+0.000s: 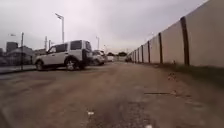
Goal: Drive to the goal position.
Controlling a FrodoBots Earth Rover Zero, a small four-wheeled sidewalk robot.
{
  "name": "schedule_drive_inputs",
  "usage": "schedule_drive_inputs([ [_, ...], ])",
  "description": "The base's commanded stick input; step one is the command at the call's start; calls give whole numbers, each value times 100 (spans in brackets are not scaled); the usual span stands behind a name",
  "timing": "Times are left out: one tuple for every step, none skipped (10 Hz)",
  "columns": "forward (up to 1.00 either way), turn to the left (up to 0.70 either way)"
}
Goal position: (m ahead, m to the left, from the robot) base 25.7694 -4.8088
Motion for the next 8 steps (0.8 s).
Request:
schedule_drive_inputs([
  [85, 1],
  [85, 1],
  [85, 1],
  [85, 1],
  [85, 1],
  [85, -17],
  [85, -30],
  [85, -9],
])
